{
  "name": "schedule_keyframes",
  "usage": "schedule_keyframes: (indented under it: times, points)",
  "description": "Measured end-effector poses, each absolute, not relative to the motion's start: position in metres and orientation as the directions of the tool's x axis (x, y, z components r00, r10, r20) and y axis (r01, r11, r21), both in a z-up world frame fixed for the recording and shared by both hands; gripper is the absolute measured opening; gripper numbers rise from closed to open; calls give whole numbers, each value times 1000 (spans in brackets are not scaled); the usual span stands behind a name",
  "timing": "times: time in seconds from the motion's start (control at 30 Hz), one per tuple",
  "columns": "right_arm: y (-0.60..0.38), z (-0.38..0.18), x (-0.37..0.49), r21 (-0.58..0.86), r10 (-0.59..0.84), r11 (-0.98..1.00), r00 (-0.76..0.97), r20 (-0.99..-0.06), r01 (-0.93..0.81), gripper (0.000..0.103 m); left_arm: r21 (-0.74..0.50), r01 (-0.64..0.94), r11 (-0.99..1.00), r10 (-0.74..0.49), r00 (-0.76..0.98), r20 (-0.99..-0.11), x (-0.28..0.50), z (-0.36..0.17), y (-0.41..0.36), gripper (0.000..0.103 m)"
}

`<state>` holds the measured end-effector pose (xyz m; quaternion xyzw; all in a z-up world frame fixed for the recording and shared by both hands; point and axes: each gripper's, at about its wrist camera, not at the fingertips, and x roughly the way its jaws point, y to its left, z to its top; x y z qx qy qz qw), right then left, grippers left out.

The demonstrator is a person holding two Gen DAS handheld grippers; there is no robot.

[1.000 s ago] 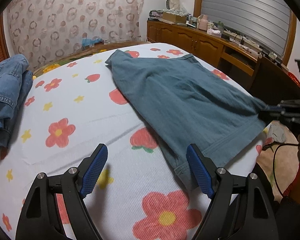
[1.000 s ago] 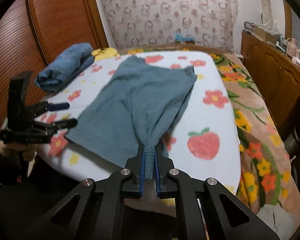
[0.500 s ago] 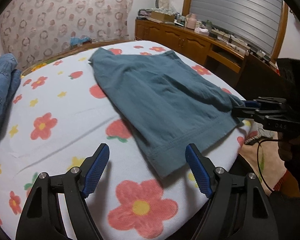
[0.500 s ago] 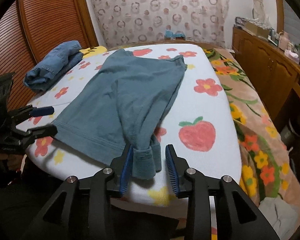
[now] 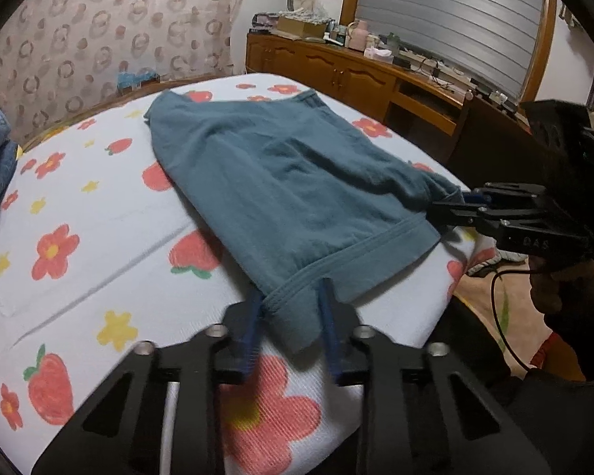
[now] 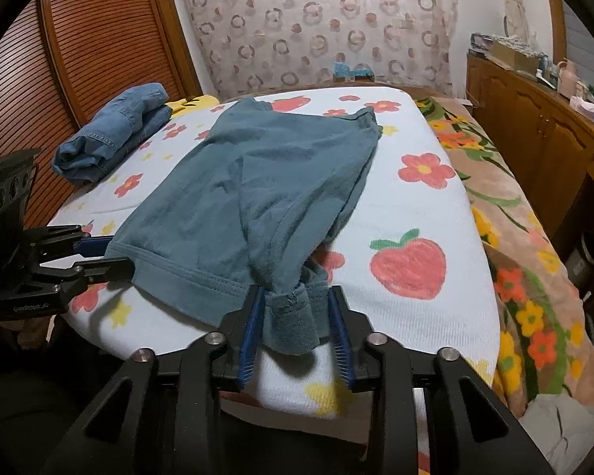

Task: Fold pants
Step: 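Close the right gripper on the folded hem edge of the grey-green shorts, then lift the hem with the right gripper and fold it back over the shorts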

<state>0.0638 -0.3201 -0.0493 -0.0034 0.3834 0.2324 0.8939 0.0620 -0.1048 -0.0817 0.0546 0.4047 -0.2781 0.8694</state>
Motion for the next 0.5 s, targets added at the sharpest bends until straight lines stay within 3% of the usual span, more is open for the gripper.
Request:
schedule_keyframes:
  times: [0.1, 0.5]
  points:
    - [-316, -40, 60, 174, 446, 872, 592, -671, -458, 14, -133, 535, 835, -453, 529, -717, 61, -69, -104, 15]
    - [-311, 85, 62, 66, 504, 836, 713, -488, -545, 13, -73, 524, 848, -471, 685, -556, 76, 51, -76, 12]
